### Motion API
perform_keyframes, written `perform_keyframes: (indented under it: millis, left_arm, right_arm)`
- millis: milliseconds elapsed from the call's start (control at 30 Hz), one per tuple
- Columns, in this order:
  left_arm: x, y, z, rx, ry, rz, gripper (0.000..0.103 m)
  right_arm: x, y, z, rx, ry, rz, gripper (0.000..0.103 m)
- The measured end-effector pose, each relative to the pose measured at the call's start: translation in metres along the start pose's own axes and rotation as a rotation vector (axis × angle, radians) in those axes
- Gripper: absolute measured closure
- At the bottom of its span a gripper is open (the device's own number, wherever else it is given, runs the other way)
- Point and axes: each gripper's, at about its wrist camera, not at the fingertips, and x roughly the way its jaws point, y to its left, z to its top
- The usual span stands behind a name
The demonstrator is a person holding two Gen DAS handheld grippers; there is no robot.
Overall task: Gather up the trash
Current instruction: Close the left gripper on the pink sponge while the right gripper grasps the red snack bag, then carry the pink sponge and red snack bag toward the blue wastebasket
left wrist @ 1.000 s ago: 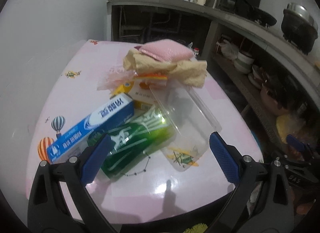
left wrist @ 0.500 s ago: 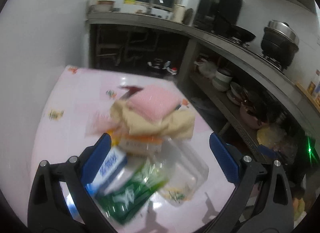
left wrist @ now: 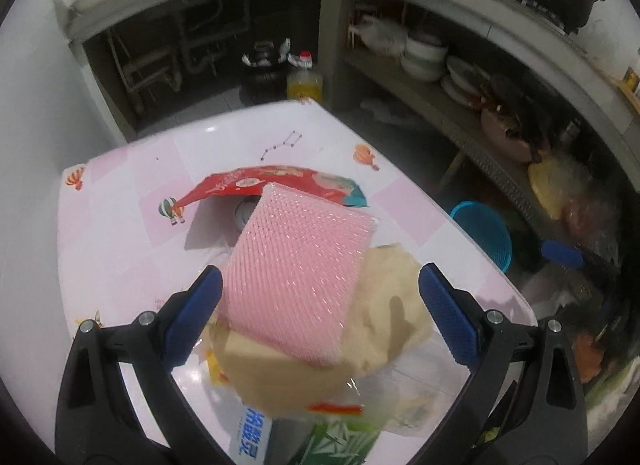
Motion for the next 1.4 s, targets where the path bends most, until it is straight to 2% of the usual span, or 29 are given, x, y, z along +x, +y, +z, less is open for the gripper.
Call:
perform_keyframes:
  millis: [133, 333, 567, 633, 700, 933, 1067, 1233, 1300, 1400]
  left_arm:
    - [0.020, 0.003, 0.008, 0.044, 0.059, 0.009, 0.008]
    - [0.046, 0.003, 0.015, 0.095, 0.130, 0.050, 0.008]
    - [0.057, 0.004, 0.013, 0.134, 0.163, 0.072, 0.008]
    - [0.056, 0.005, 0.014, 0.135, 0.151, 0.079, 0.011]
    - [0.053, 0.006, 0.014, 0.132, 0.139, 0.074, 0.020]
    - [0.042, 0.010, 0.013, 0.105, 0.088, 0.053, 0.022]
    - [0.032, 0.012, 0.015, 0.088, 0.048, 0.044, 0.023]
    - [0.014, 0.016, 0.017, 0.048, -0.008, 0.046, 0.024]
    - [0.006, 0.020, 0.018, 0.026, -0.034, 0.050, 0.024]
    - [-0.005, 0.024, 0.017, -0.004, -0.073, 0.058, 0.025]
  right_arm:
    - [0.042, -0.041, 0.033, 0.246, 0.073, 0.184, 0.006]
    - [0.128, -0.081, 0.056, 0.515, 0.183, 0.301, 0.007]
    - [0.204, -0.099, 0.058, 0.691, 0.281, 0.299, 0.016]
    - [0.214, -0.101, 0.059, 0.728, 0.295, 0.298, 0.019]
    - [0.227, -0.106, 0.057, 0.773, 0.313, 0.312, 0.023]
    - [0.253, -0.111, 0.048, 0.897, 0.347, 0.375, 0.036]
    - [0.265, -0.114, 0.042, 0.974, 0.355, 0.445, 0.052]
    - [0.269, -0.116, 0.036, 1.039, 0.358, 0.487, 0.070]
    - [0.272, -0.116, 0.034, 1.066, 0.355, 0.506, 0.084]
    - [0.271, -0.115, 0.033, 1.083, 0.345, 0.534, 0.091]
